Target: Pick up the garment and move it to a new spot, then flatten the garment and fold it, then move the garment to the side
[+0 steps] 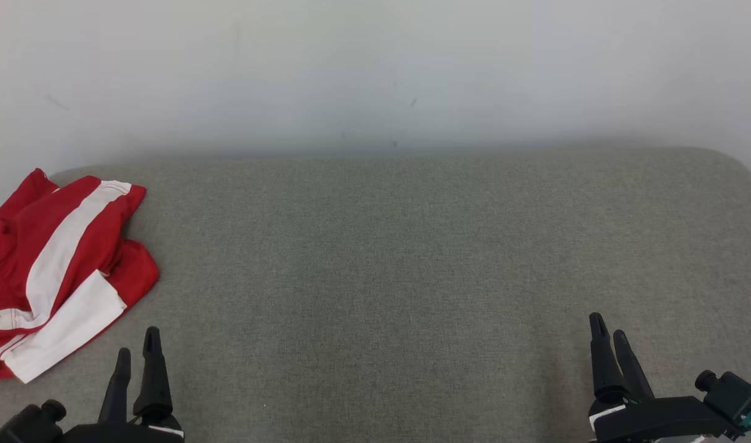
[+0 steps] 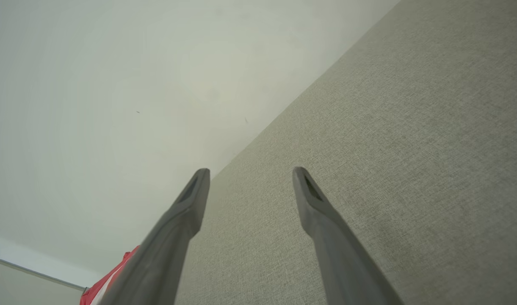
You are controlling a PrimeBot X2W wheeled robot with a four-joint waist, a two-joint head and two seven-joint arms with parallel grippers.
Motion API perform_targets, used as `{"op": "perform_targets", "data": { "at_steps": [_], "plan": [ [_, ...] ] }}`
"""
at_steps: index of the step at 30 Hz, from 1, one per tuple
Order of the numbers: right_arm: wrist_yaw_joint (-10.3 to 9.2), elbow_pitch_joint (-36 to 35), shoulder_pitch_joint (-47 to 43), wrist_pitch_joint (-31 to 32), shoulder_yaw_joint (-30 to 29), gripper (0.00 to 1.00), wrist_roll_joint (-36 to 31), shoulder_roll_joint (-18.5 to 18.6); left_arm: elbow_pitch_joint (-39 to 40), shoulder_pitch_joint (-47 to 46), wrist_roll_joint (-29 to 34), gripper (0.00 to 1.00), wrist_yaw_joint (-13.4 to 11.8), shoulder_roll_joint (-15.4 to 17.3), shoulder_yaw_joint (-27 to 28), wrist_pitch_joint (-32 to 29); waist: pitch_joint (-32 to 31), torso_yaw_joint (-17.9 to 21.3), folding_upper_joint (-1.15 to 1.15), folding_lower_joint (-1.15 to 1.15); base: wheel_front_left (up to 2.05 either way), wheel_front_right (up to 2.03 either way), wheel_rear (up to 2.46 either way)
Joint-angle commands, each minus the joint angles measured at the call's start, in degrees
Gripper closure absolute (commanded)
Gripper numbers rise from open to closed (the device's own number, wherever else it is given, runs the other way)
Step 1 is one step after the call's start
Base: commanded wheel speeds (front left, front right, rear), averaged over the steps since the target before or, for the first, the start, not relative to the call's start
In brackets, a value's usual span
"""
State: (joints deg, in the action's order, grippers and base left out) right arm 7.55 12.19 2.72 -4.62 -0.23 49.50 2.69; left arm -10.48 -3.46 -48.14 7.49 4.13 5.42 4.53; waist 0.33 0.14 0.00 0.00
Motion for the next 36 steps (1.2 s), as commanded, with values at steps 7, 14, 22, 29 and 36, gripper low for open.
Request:
{"op": "perform_targets", "data": {
  "at_steps": [7,14,22,29,36],
  "plan": [
    [-0.05,-0.9,0.0,-1.6,0.7,0.0,-7.8,0.2,1.4,0.1,8.5,0.0,0.0,0.7,-0.2,1.6,-0.1,-0.1,0.0,0.0,0.0,0.0,0.0],
    [-0.06,-1.2,0.0,-2.8,1.3,0.0,-14.8,0.2,1.5,0.1,14.1,0.0,0.0,1.2,-0.6,2.8,-0.1,-0.1,0.0,0.0,0.0,0.0,0.0],
    [-0.07,-2.0,-0.1,-4.2,2.0,0.0,-22.9,0.2,1.3,0.2,20.4,0.0,0.0,2.2,-1.3,4.2,-0.1,0.1,0.0,0.0,0.0,0.0,0.0],
    [-0.07,-2.5,-0.2,-5.2,2.2,0.0,-27.7,0.2,1.4,-0.2,24.3,0.0,0.0,2.9,-1.7,5.2,0.1,-0.1,0.0,0.0,0.0,0.0,0.0],
    [-0.08,-3.1,-0.3,-6.2,2.3,0.0,-32.0,0.2,1.6,-0.3,27.8,0.0,0.0,3.4,-2.2,6.2,0.1,-0.2,0.0,0.0,0.0,0.0,0.0]
  ]
}}
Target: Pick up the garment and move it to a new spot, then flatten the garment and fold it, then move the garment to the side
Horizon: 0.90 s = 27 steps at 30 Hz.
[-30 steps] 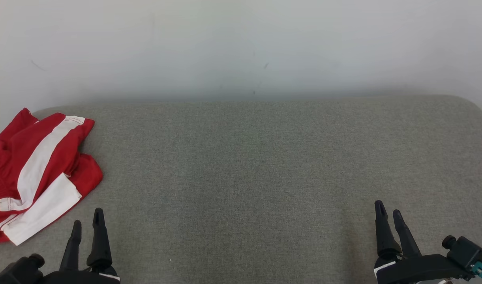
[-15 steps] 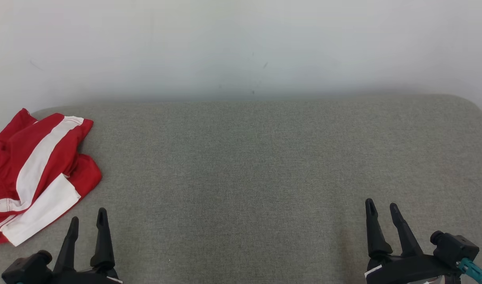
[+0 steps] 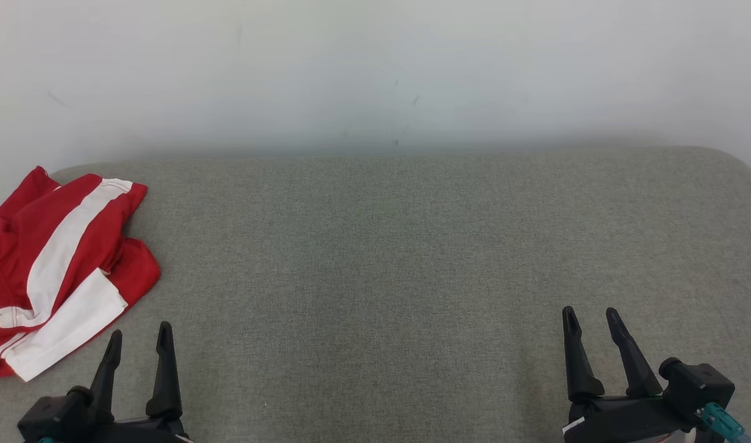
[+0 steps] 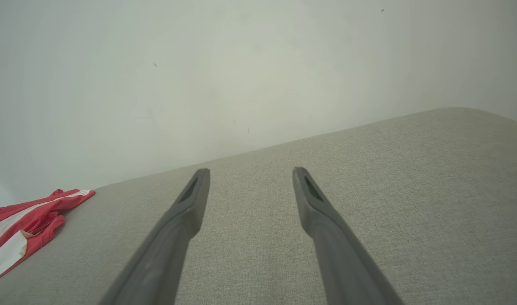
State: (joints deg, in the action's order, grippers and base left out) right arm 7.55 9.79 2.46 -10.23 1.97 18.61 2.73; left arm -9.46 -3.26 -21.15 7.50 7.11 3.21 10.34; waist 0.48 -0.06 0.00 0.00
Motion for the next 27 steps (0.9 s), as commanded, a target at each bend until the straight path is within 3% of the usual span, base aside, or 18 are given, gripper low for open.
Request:
{"op": "perform_targets", "data": {
  "at_steps": [1,27],
  "plan": [
    [-0.08,-0.7,-0.1,-0.7,0.1,0.0,-1.6,0.2,0.7,-0.4,1.4,0.0,0.0,0.5,-0.1,0.5,0.0,0.0,0.0,0.0,0.0,0.0,0.0],
    [-0.1,-2.2,-0.6,-3.6,-0.4,0.0,-14.1,0.2,1.6,-0.2,12.0,0.0,0.0,1.5,0.1,3.4,1.0,0.3,0.0,0.0,0.0,0.0,0.0]
  ]
}}
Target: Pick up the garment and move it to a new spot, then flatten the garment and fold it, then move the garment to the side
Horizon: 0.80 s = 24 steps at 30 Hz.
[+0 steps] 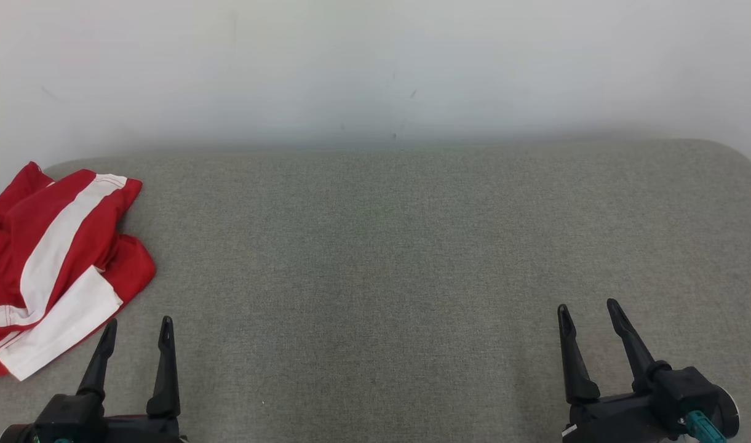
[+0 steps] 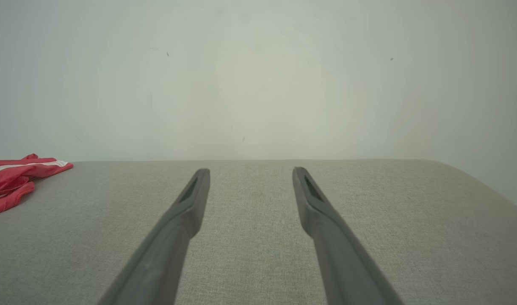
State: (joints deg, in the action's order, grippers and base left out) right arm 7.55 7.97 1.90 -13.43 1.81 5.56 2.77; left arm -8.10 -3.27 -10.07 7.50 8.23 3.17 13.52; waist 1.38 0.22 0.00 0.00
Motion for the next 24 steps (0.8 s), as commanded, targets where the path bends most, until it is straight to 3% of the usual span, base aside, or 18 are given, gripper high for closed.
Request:
{"op": "perform_targets", "data": {
  "at_steps": [1,14,24],
  "plan": [
    [-0.11,-0.4,0.0,-0.5,-0.3,0.0,-1.5,0.2,0.2,-0.2,1.2,0.0,0.0,0.4,0.2,0.4,0.2,0.1,0.0,0.0,0.0,0.0,0.0],
    [-0.12,-1.0,-1.2,-1.9,-1.8,0.0,-5.5,0.2,-1.1,-0.4,5.0,0.0,0.0,1.1,0.6,1.8,0.1,0.4,0.0,0.0,0.0,0.0,0.0],
    [-0.12,-0.9,-1.9,-1.8,-1.9,0.0,-0.9,0.2,-2.7,0.5,1.7,0.0,0.0,0.8,0.6,1.7,-0.7,0.6,0.0,0.0,0.0,0.0,0.0]
  ]
}}
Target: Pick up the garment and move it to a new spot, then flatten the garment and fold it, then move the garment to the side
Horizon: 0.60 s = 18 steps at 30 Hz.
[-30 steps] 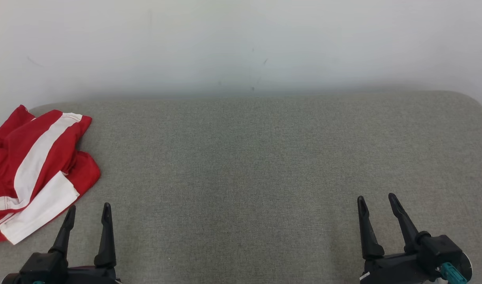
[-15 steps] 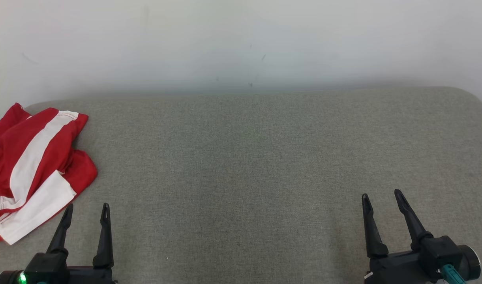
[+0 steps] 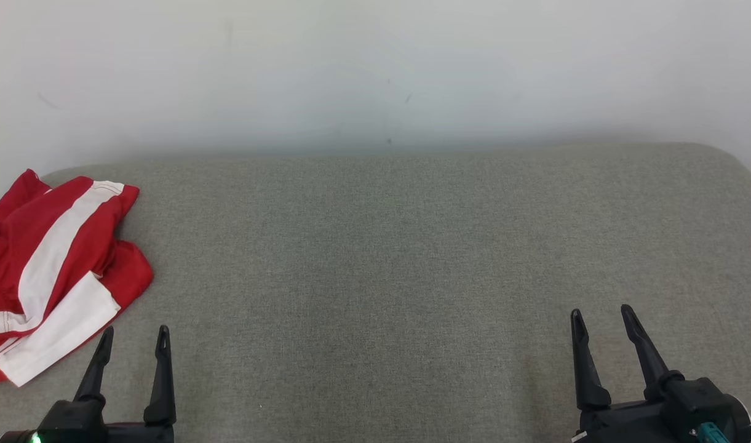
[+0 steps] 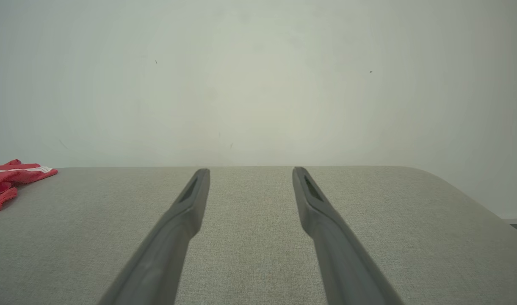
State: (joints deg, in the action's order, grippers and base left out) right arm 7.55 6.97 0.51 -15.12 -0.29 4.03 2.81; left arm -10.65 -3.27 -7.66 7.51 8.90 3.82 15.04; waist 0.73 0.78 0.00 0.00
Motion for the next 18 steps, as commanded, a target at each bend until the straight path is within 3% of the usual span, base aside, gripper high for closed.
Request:
{"op": "perform_targets", "data": {
  "at_steps": [1,18],
  "plan": [
    [-0.12,0.1,-0.5,-0.1,0.3,0.0,0.9,0.1,-0.2,0.6,-0.9,0.0,0.0,0.2,-0.1,0.2,-0.1,0.0,0.0,0.0,0.0,0.0,0.0],
    [-0.12,1.6,-0.9,-0.1,2.0,0.0,7.1,0.1,-0.3,1.4,-1.1,0.0,-0.1,0.0,-0.1,0.2,-0.9,-0.3,0.0,0.0,0.0,0.0,0.0]
  ]
}}
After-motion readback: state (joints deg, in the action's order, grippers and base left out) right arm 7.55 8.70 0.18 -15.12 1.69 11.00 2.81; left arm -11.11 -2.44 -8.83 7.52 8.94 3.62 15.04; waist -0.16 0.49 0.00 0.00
